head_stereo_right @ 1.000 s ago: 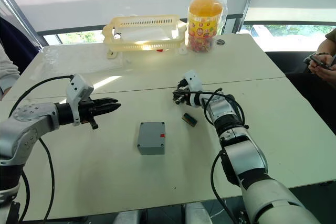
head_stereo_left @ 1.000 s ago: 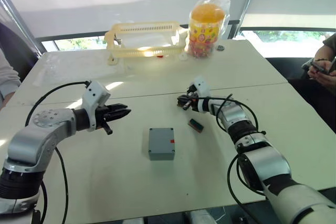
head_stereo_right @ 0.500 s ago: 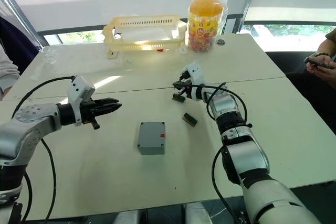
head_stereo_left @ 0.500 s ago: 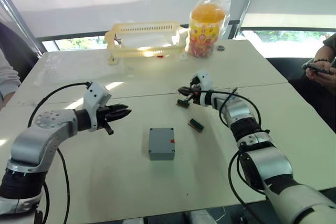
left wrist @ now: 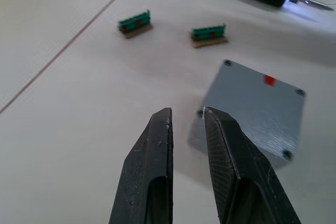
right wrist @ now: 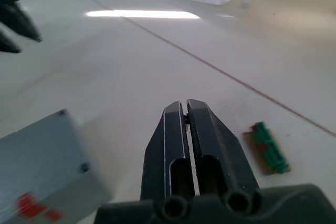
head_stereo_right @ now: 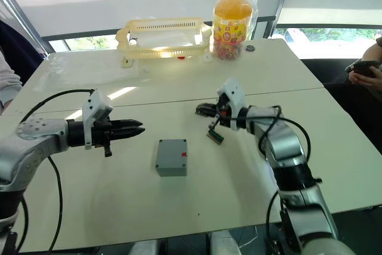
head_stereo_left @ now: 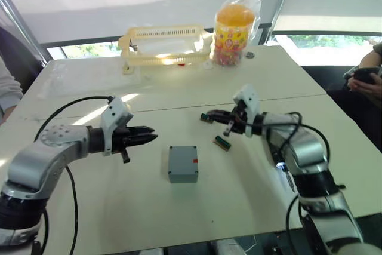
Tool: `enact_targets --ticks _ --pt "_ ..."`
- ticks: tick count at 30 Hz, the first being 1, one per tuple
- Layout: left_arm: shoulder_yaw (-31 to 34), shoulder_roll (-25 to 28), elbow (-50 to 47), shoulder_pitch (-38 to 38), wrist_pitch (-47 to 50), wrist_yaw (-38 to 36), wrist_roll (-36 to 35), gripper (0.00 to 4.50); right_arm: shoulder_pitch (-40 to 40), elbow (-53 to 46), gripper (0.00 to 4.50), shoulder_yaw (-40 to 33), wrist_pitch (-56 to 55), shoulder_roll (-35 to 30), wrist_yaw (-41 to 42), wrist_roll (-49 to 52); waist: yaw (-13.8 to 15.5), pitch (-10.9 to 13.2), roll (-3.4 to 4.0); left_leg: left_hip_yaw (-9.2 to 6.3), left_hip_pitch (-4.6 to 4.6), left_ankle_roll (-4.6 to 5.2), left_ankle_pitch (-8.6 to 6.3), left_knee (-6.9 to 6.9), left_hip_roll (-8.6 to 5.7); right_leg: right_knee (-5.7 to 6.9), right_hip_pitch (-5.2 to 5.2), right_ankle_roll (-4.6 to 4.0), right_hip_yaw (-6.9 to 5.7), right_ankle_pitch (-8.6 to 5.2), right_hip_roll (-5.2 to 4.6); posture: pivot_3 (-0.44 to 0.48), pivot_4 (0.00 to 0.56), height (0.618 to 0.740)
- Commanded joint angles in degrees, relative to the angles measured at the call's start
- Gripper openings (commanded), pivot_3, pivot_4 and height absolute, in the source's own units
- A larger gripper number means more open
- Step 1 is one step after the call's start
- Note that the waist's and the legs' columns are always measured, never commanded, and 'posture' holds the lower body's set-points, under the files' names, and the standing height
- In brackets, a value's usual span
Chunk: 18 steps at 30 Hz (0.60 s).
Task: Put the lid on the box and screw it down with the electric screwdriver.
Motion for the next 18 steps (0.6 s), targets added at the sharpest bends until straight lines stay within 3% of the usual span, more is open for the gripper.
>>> enact_targets --ticks 1,18 --pt "-0.5 1.3 -1.6 0.3 -0.5 -2.1 -0.7 0.94 1.5 -7.8 0.05 0.1 2.0 -0.3 -0.5 3.7 0.0 0.0 0.0 0.01 0.0 0.0 0.0 0.01 0.0 0.0 0.0 0.0 0.0 0.0 -0.01 0.0 0.15 0.74" --pt "-4.3 -0.9 0.8 -0.6 -2.9 -1.4 2.0 0.94 3.1 -3.9 0.05 5.4 -2.3 0.3 -3.3 1.3 0.2 0.0 -0.03 0.01 -0.01 -0.01 0.0 0.09 -0.02 -0.02 0.05 0.0 0.0 0.0 -0.02 0.0 0.15 0.74"
